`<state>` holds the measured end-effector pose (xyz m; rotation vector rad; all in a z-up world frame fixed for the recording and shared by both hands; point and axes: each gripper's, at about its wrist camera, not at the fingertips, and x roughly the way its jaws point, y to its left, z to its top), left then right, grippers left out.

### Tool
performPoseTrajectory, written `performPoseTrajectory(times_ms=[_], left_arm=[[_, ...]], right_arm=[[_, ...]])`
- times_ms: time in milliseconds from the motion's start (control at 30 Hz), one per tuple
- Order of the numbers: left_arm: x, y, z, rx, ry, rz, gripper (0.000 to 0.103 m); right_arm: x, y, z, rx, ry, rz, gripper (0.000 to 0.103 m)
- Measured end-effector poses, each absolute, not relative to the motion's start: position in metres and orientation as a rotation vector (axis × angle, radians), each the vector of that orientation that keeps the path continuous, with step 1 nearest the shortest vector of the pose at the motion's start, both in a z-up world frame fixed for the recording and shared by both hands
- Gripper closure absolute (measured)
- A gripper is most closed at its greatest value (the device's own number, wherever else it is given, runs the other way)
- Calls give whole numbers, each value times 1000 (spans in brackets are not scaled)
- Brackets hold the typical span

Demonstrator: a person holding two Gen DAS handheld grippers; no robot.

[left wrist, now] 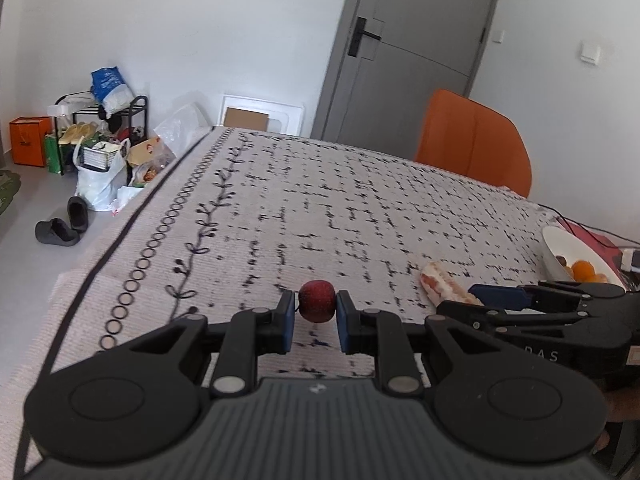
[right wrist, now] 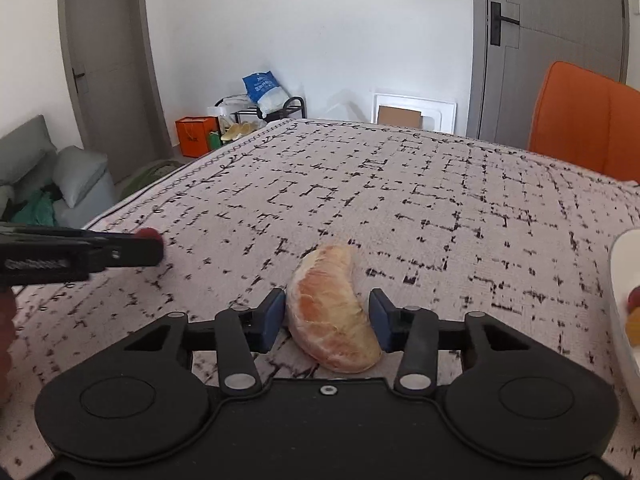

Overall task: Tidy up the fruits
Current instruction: 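Close the right gripper on the pomelo segment, then carry the pomelo segment and red plum to the plate with both grippers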

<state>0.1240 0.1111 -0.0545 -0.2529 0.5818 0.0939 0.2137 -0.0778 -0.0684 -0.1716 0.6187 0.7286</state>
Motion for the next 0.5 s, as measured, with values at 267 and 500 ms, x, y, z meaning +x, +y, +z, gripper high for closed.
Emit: performPoseTrajectory(times_ms=[267, 500], left_arm=[[126, 88, -52, -222, 580, 57, 83], [131, 69, -48, -208, 575, 29, 83]], right_arm=[[207, -102, -62, -108, 619, 718, 66], [208, -137, -51, -43, 586, 678, 66]])
